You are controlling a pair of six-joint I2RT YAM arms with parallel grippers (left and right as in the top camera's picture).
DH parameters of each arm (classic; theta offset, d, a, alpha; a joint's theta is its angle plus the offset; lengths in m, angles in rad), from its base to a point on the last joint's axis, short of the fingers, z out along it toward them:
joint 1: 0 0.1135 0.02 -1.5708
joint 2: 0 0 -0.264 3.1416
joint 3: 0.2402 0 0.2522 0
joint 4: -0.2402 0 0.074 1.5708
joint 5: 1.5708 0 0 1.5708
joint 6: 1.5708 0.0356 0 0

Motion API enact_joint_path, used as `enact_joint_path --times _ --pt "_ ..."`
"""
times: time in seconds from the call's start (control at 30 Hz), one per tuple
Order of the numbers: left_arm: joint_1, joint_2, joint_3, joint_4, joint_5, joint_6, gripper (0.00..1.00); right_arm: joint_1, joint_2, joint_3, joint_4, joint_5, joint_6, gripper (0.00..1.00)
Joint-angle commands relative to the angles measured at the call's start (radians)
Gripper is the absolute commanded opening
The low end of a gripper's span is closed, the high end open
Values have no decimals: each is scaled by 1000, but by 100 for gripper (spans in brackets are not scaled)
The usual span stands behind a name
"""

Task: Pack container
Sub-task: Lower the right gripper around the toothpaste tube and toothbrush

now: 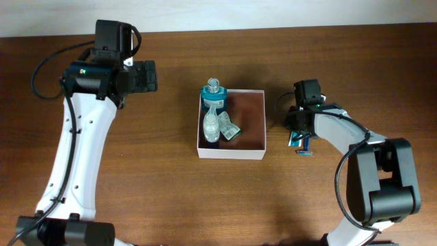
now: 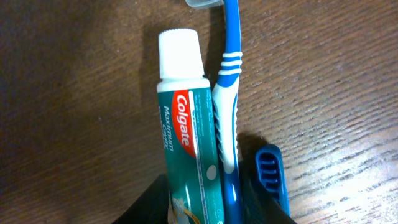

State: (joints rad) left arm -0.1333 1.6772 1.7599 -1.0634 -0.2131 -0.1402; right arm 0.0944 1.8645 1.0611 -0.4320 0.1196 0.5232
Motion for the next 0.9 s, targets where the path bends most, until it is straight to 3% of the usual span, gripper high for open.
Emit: enact_joint_path --times 0.0,0.07,0.27,0.87 --pt "2 -15 8 -1 0 -13 99 4 56 -14 -1 -10 5 32" --pt "2 -15 8 -1 0 -13 99 2 56 -14 -1 -5 5 39" --pt "2 -15 8 -1 0 -13 99 3 55 23 -26 -3 -64 47" --pt "2 -15 8 -1 0 -13 100 4 55 161 -184 87 -106 49"
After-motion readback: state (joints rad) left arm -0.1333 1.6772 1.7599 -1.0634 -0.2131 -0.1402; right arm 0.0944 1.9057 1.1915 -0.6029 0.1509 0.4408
